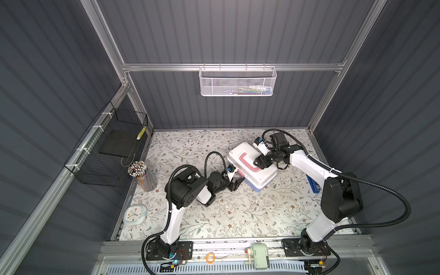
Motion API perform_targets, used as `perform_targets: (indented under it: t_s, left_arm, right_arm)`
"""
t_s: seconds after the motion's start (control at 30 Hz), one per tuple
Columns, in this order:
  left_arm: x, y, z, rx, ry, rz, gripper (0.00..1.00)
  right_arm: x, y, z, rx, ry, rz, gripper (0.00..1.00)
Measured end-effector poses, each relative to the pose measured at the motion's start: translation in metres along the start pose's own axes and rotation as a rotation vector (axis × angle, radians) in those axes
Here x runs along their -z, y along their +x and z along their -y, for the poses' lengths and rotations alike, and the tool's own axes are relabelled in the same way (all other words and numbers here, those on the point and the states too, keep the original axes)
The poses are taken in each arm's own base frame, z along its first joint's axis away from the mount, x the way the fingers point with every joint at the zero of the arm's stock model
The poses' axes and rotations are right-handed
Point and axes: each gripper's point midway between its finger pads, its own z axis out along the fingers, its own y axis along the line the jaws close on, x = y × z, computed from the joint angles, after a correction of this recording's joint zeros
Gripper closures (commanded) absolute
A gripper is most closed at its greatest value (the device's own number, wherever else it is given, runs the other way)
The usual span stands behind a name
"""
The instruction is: Pack the tool kit
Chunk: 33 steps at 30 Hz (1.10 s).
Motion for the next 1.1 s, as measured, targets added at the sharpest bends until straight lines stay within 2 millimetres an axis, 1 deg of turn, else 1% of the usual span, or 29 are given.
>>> perform_targets:
  t_s: [0.3,0.43,1.1]
  left_arm:
    - [-0.0017,0.004,0.0032,0.004,0.005,-0.017,0.39]
    - [-0.0023,0.0056,0.0041,0.007,0.004,-0.024,0.44]
    - [-0.0043,0.01,0.0051,0.009,-0.027,-0.044,0.43]
  right_arm:
    - [-0.0002,0.0,0.0001,-0.002,0.0,0.0,0.4]
    - [-0.0003,0.0001,0.0001,-0.003,0.0,-0.001,0.41]
    - [-0.0006,0.0003,0.0001,-0.006,0.0,-0.001,0.41]
